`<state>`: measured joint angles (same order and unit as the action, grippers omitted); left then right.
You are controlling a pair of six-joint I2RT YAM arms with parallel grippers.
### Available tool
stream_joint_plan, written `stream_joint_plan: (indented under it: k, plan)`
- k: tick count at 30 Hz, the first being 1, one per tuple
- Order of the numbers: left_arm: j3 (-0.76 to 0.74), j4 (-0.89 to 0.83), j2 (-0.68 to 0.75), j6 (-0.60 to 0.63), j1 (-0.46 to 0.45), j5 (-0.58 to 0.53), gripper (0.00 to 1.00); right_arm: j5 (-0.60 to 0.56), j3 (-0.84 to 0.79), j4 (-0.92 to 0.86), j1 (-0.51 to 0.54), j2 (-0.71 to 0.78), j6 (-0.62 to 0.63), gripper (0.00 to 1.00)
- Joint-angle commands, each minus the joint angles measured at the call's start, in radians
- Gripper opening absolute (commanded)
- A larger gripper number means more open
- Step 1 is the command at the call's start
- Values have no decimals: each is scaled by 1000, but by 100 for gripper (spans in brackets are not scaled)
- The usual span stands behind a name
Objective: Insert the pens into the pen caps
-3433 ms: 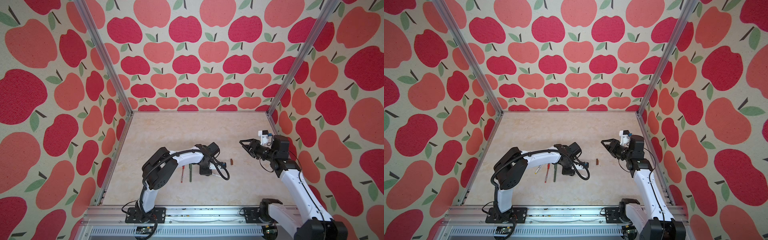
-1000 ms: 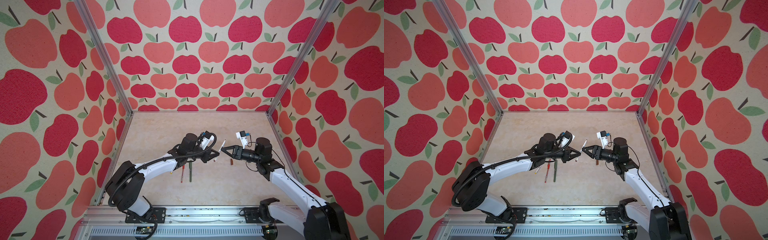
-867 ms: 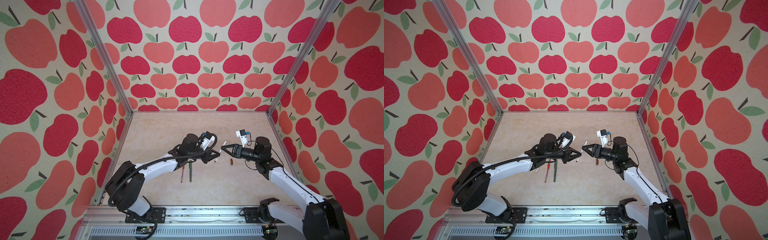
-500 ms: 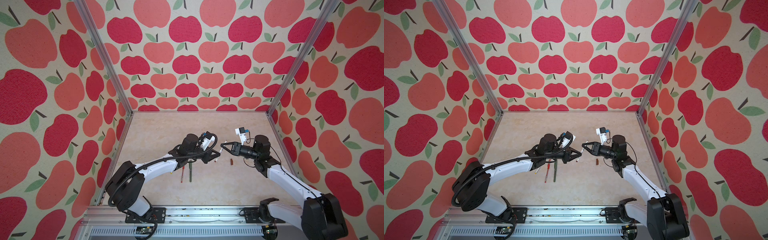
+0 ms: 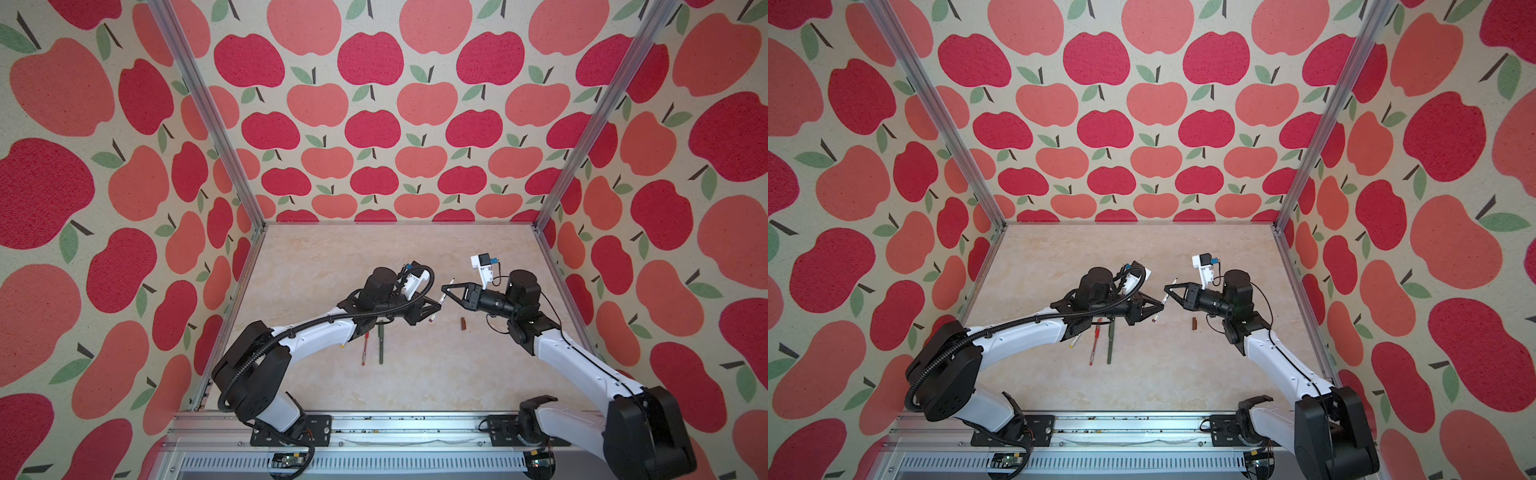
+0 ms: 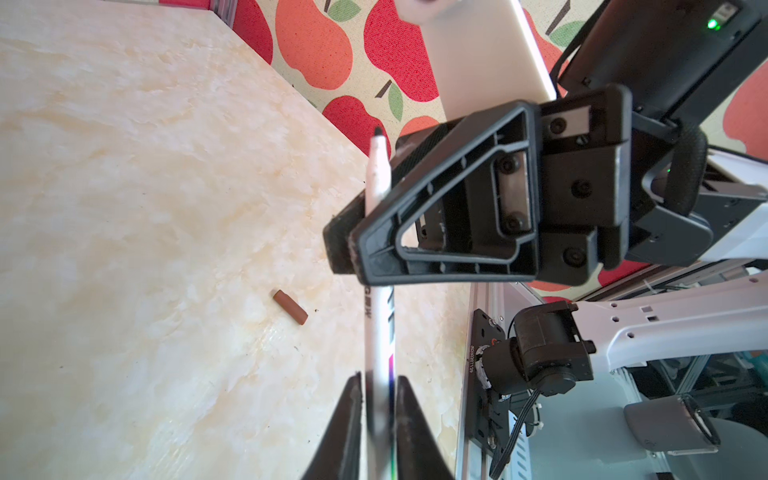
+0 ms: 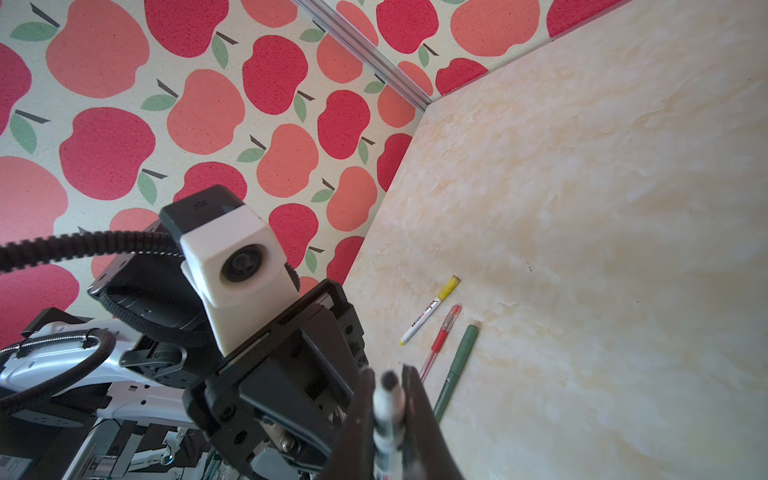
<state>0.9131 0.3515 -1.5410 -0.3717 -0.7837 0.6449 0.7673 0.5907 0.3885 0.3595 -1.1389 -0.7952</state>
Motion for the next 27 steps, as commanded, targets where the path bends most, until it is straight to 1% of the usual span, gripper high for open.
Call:
stream_joint_plan:
  k: [1, 2, 3, 4, 7, 9, 11, 13, 17, 19, 20, 21, 22, 23, 24, 26, 27]
  plan:
    - [10, 38, -12, 18, -13, 35, 39, -6, 27, 12, 11, 13, -7, 0]
    - [3, 45, -8, 23, -14, 36, 43, -6, 28, 12, 14, 15, -8, 0]
    - [-4, 48, -5, 25, -15, 35, 45, -7, 29, 11, 16, 17, -9, 0]
    - [-9, 56, -2, 25, -15, 35, 46, -6, 30, 12, 21, 20, -8, 0]
    - [-13, 64, 0, 25, -15, 35, 43, -9, 36, 1, 32, 28, -3, 0]
    - [-13, 66, -1, 24, -15, 37, 37, -11, 38, -2, 34, 30, -1, 0]
    - [-10, 61, 0, 24, -15, 38, 26, -14, 38, -7, 34, 31, 1, 0]
    - [-8, 54, 2, 24, -15, 38, 18, -17, 40, -10, 34, 33, 3, 0]
    - [-9, 40, 9, 25, -17, 33, 13, -21, 44, -20, 36, 38, 9, 0]
    - [-9, 33, 11, 27, -17, 30, 10, -22, 47, -27, 36, 38, 10, 3]
    - [-10, 31, 13, 30, -18, 29, 9, -22, 47, -31, 37, 40, 10, 7]
    - [-10, 30, 15, 32, -17, 26, 8, -23, 49, -35, 37, 43, 12, 15]
    - [-12, 28, 18, 34, -16, 22, 7, -23, 53, -46, 36, 49, 14, 29]
    - [-16, 27, 22, 39, -17, 12, 6, -26, 60, -65, 36, 56, 20, 40]
    - [-19, 26, 27, 43, -16, 1, 6, -29, 67, -87, 37, 65, 30, 46]
    - [-30, 12, 41, 59, -14, -34, 5, -41, 102, -191, 35, 99, 72, 61]
    - [-34, 2, 51, 64, -13, -51, 5, -49, 121, -254, 36, 117, 96, 65]
